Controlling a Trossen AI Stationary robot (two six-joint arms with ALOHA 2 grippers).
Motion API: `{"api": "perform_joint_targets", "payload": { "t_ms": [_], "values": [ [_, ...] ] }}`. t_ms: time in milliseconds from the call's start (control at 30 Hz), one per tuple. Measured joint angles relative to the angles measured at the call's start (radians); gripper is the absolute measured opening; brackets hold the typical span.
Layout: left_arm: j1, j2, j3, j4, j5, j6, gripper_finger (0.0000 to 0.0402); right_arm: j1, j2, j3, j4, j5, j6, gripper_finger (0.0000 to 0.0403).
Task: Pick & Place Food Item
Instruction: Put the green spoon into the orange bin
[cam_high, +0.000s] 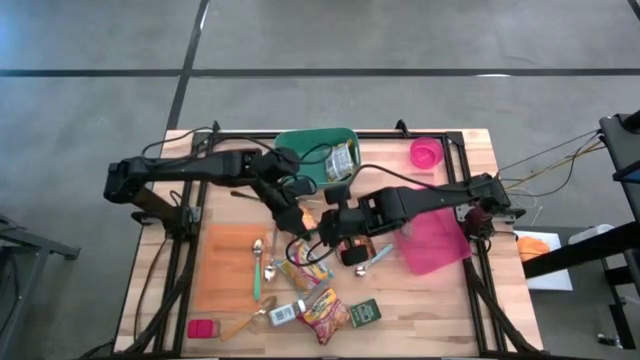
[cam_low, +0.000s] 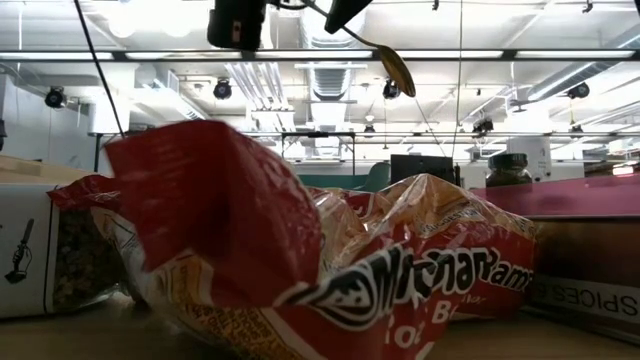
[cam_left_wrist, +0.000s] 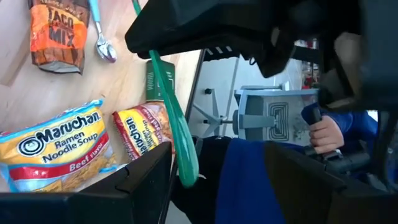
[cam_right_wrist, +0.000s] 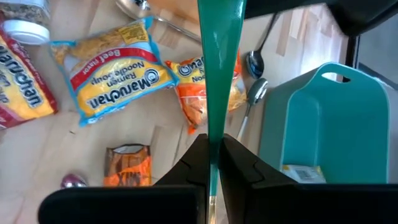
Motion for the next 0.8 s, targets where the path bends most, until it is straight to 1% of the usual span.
{"api": "perform_joint_targets", "payload": {
  "t_ms": [200, 300, 367, 433, 633, 667, 800],
  "values": [
    [0.0, 0.036, 0.002, 0.018, 0.007, -0.011, 0.0256, -0.006, 0.0, 0.0, 0.001, 0.001, -0.034, 0.0011],
    [0.0, 0.044, 0.002, 0.018, 0.007, -0.007, 0.0239, -0.006, 0.0, 0.0, 0.001, 0.001, -0.034, 0.0011],
    [0.0, 0.044, 0.002, 0.018, 0.007, -0.006, 0.0212, -0.006, 0.0, 0.0, 0.001, 0.001, -0.037, 0.0011],
    [0.0, 0.044, 0.002, 0.018, 0.007, -0.006, 0.0176, -0.006, 0.0, 0.0, 0.001, 0.0, -0.039, 0.0011],
    [0.001, 0.044, 0.002, 0.012, 0.006, 0.022, 0.0039, -0.004, -0.003, 0.0, 0.002, -0.005, -0.039, 0.0012],
    [0.001, 0.044, 0.002, 0.005, 0.006, 0.026, 0.0021, -0.002, -0.004, 0.001, 0.0, -0.007, -0.039, 0.0012],
    [-0.001, 0.045, 0.002, -0.001, 0.025, 0.049, 0.0005, 0.006, -0.005, 0.002, -0.001, -0.017, -0.042, 0.0012]
  ]
}}
